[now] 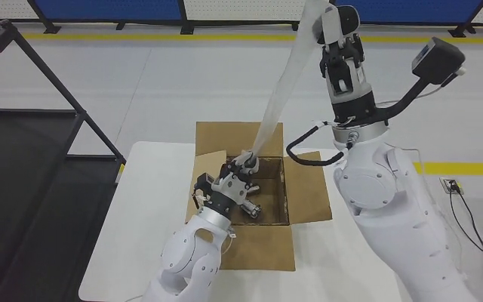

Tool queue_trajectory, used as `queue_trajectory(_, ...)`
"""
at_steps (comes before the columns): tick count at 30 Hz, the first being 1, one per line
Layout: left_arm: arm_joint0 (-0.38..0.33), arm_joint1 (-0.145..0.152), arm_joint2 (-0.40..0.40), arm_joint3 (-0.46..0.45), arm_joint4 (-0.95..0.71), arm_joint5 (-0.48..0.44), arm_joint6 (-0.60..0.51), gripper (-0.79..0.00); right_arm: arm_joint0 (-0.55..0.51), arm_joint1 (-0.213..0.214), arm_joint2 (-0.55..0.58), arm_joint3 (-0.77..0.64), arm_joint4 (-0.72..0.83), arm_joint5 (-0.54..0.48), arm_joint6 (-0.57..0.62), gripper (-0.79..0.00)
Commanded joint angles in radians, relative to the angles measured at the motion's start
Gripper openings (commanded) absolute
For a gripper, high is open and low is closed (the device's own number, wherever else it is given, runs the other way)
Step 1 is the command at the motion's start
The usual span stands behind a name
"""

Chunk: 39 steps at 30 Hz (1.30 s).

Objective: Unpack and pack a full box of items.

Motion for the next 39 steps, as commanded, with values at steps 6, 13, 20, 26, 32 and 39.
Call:
queue_trajectory(6, 0.037, 0.005, -0.055, -0.079, 0.032, -0.058, -0.005, -0.785, -0.014, -0.008, 0.022, 0.019, 0.007, -0.008, 0.052, 0.0)
queue_trajectory(13, 0.095, 0.015, -0.181, -0.21, 0.05, -0.128, 0.009, -0.785, -0.108, 0.011, 0.133, 0.005, 0.043, -0.05, 0.182, 0.0)
queue_trajectory(20, 0.152, 0.027, -0.335, -0.314, 0.058, -0.135, 0.018, -0.785, -0.216, 0.038, 0.299, -0.017, 0.229, -0.148, 0.409, 0.0)
queue_trajectory(26, 0.195, 0.035, -0.429, -0.374, 0.085, -0.129, 0.032, -0.785, -0.253, 0.056, 0.368, 0.034, 0.245, -0.158, 0.57, 0.0)
queue_trajectory(32, 0.272, 0.038, -0.555, -0.449, 0.092, -0.185, 0.088, -0.785, -0.252, 0.065, 0.396, 0.06, 0.156, -0.11, 0.595, 0.0)
queue_trajectory(39, 0.339, 0.038, -0.613, -0.477, 0.084, -0.243, 0.089, -0.785, -0.252, 0.065, 0.396, 0.06, 0.156, -0.11, 0.595, 0.0)
